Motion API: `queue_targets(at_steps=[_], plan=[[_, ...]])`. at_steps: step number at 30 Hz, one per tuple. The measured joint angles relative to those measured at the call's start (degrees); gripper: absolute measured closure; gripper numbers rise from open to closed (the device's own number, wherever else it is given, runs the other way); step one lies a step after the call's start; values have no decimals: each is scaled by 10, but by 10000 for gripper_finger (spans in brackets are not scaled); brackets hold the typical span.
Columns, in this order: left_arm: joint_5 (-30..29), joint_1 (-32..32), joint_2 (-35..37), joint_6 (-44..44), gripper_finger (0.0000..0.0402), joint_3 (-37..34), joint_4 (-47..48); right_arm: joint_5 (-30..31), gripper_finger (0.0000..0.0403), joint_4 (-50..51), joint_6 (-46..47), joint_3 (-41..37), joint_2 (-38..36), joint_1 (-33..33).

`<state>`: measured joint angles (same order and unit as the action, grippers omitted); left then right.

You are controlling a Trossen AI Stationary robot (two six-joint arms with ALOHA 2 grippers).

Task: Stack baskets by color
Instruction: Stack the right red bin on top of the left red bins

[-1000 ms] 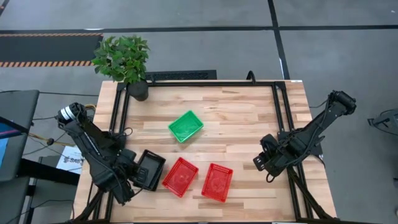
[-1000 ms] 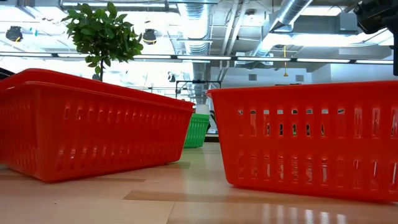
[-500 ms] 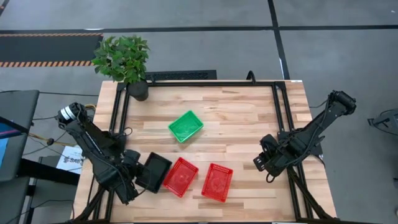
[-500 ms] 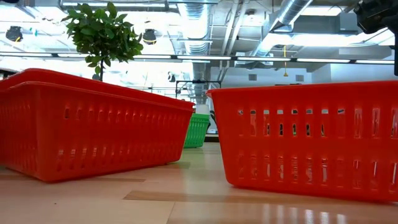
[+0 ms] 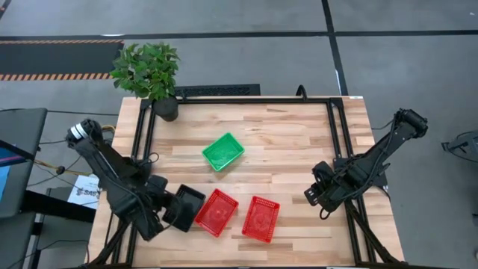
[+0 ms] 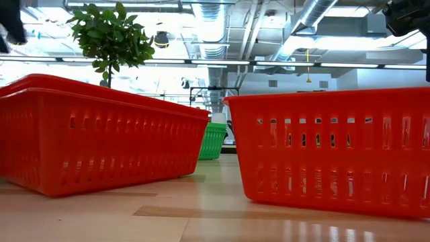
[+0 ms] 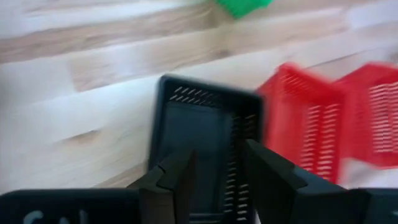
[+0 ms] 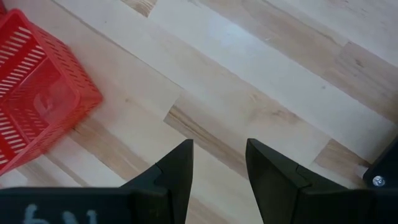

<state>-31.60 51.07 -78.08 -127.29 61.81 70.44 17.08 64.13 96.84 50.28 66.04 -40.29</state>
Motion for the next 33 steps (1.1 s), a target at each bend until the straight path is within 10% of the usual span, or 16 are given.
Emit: queue_targets(at_steps=[12,18,33], plan=[[-197,-36,110,110,280,0,-77,-6,233,-8,-11,0,0,4],[-188,-98,97,344,280,1,-233,-6,233,-21,-19,0,0,11],[-17,-242,54,590,220,0,-433,-4,233,-46,-110,0,0,37]])
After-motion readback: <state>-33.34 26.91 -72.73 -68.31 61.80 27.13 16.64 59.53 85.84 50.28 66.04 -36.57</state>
